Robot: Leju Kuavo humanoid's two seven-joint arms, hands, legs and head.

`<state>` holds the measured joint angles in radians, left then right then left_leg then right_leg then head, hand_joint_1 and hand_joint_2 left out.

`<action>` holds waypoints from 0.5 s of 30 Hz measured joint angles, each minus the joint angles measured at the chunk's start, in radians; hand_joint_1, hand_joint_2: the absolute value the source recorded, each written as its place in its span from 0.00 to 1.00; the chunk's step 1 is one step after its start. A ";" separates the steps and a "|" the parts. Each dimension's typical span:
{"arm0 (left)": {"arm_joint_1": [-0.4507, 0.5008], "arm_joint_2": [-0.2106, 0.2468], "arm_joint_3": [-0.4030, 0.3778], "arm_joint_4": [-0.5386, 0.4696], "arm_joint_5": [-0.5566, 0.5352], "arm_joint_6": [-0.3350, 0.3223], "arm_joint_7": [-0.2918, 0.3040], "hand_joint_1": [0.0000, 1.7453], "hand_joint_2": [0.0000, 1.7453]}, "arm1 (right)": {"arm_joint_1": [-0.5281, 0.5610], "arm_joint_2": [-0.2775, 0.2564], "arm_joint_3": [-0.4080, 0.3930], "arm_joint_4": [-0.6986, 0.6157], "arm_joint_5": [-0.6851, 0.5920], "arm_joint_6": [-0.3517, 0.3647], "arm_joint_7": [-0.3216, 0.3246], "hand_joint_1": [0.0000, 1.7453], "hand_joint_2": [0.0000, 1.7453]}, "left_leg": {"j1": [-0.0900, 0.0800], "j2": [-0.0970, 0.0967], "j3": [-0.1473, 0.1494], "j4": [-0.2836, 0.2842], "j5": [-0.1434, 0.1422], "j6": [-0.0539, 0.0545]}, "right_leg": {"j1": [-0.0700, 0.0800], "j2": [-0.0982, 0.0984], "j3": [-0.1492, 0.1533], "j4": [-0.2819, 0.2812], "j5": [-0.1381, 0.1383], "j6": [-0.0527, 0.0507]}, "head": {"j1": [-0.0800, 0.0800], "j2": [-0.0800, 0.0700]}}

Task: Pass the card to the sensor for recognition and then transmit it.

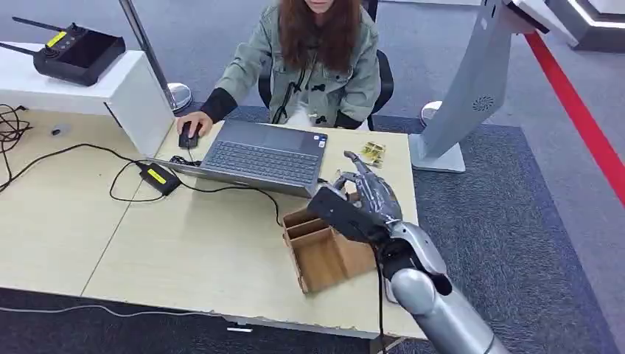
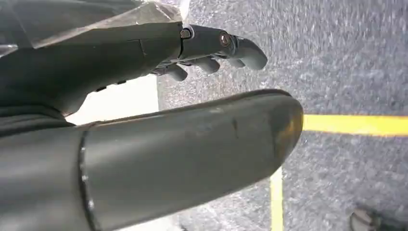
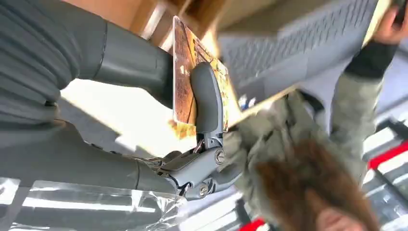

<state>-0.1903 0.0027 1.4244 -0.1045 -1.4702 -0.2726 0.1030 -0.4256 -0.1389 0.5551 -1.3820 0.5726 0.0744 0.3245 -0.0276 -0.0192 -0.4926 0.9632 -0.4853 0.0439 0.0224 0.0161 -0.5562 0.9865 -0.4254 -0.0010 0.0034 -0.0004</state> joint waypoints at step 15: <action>0.020 -0.228 -0.021 0.005 -0.053 0.238 -0.465 0.00 0.00 | -0.012 -0.131 -0.145 -0.430 0.018 -0.038 0.136 0.92 1.00 | -0.002 0.005 -0.001 0.000 -0.002 0.003 | -0.003 0.005 0.000 0.000 0.001 0.002 | -0.001 0.000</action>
<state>-0.1701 -0.2250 1.4039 -0.0996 -1.5232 -0.0347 -0.3620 -0.4374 -0.2701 0.4097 -1.8120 0.5909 0.0366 0.4608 -0.0292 -0.0147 -0.4936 0.9635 -0.4871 0.0469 0.0196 0.0210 -0.5560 0.9861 -0.4243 0.0006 0.0027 -0.0004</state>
